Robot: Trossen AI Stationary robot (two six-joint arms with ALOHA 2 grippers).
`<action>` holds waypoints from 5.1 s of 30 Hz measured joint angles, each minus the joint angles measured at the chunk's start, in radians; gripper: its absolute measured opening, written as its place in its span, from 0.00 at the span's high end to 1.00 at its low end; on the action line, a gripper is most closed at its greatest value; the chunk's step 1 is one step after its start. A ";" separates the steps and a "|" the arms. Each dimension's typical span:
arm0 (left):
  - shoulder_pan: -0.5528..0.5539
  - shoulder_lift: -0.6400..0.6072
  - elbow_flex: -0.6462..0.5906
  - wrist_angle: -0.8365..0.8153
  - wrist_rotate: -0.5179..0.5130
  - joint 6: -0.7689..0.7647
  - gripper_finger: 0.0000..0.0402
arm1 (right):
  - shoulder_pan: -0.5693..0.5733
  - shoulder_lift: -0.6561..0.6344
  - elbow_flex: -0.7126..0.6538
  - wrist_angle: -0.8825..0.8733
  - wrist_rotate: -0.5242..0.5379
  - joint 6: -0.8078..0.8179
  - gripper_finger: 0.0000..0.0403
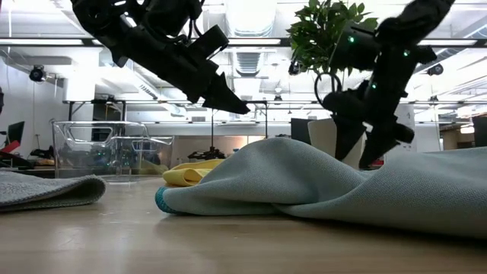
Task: Fold microfiber towels
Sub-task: Put the folded blue microfiber towel in the bin
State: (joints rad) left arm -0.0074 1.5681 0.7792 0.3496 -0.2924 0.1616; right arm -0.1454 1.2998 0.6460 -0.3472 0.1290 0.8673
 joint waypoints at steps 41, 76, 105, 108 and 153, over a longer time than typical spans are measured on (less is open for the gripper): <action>0.000 0.000 0.000 0.000 0.000 0.000 0.64 | -0.071 0.129 -0.163 0.608 -0.182 -0.028 0.96; 0.006 -0.247 -0.005 -0.088 0.142 -0.414 0.47 | -0.062 -0.275 -0.143 0.743 -0.155 -0.165 0.97; 0.003 -0.688 -0.373 0.373 0.093 -0.095 0.47 | -0.036 0.370 0.598 0.611 -0.163 -0.308 0.97; 0.003 -0.706 -0.374 0.373 0.093 -0.095 0.47 | -0.036 0.429 0.677 0.592 -0.163 -0.327 0.97; -0.001 -0.920 -0.443 0.345 0.067 -0.096 0.47 | -0.083 1.077 1.513 0.569 -0.261 -0.407 0.97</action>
State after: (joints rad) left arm -0.0082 0.6478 0.3361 0.6941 -0.2257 0.0657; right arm -0.2281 2.3768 2.1594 0.2217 -0.1317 0.4606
